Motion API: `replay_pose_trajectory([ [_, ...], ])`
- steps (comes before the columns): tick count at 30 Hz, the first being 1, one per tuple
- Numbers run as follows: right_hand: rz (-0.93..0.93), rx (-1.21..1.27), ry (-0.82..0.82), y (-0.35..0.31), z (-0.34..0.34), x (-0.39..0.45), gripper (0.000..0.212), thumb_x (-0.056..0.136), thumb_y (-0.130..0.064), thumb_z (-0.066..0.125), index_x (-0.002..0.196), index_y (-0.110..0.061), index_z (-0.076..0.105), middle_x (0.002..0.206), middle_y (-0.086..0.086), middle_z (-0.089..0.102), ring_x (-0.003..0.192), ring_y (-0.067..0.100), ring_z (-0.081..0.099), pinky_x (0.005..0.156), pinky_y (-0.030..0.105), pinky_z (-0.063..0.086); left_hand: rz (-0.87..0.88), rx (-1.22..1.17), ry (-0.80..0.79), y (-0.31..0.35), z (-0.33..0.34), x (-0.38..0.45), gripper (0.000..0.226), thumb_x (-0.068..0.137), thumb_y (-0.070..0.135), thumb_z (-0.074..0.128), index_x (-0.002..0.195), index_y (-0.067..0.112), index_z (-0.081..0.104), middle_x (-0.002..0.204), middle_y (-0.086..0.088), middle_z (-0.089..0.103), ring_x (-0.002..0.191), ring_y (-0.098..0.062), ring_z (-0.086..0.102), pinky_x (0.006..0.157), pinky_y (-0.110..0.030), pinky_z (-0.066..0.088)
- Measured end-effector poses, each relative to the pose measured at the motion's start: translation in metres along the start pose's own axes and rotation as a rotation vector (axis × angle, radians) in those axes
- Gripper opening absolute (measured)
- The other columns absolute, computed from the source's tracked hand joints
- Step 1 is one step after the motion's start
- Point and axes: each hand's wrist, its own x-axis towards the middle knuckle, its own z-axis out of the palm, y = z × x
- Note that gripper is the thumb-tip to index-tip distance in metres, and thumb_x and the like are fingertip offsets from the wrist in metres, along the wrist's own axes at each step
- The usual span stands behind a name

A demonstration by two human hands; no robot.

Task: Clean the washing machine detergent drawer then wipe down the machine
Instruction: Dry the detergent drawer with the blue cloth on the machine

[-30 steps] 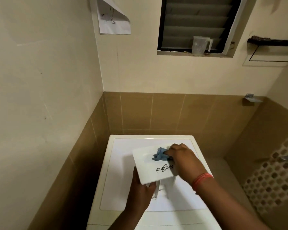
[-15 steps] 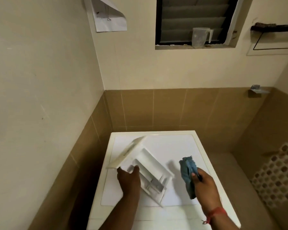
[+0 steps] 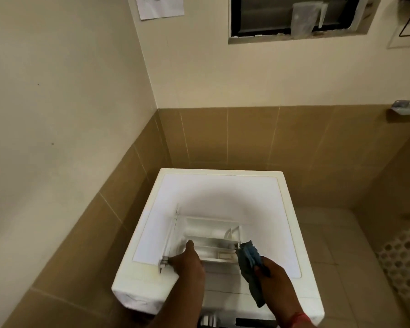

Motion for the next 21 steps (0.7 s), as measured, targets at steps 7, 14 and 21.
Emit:
replay_pose_trajectory([
  [7,-0.027,0.089,-0.036,-0.003,-0.006,-0.002,0.026,0.099,-0.011,0.049,0.092,-0.024,0.070,0.086,0.003,0.072,0.086,0.023,0.067,0.076,0.034,0.051,-0.070,0.115,-0.209,0.007,-0.020,-0.017,0.084,0.075,0.050,0.075,0.140,0.008,0.040,0.132,-0.032,0.048,0.114,-0.046,0.057,0.074,-0.053,0.059],
  [14,-0.052,0.052,-0.025,-0.021,0.019,0.010,0.022,0.098,-0.014,0.048,0.091,-0.021,0.067,0.085,0.005,0.070,0.085,0.028,0.065,0.073,0.036,0.050,-0.058,0.243,-0.325,0.008,-0.078,-0.012,0.096,0.064,0.088,0.045,0.117,0.008,0.052,0.113,-0.015,0.059,0.114,-0.034,0.056,0.090,-0.063,0.049],
  [21,-0.125,-0.138,0.050,-0.062,0.070,0.022,0.022,0.097,-0.007,0.044,0.088,-0.007,0.063,0.084,0.007,0.062,0.070,0.020,0.056,0.048,0.015,0.041,0.209,0.508,-0.161,0.053,-0.124,0.011,0.080,0.077,0.079,0.034,0.089,0.005,0.060,0.075,-0.007,0.052,0.076,-0.025,0.053,0.076,-0.044,0.056],
])
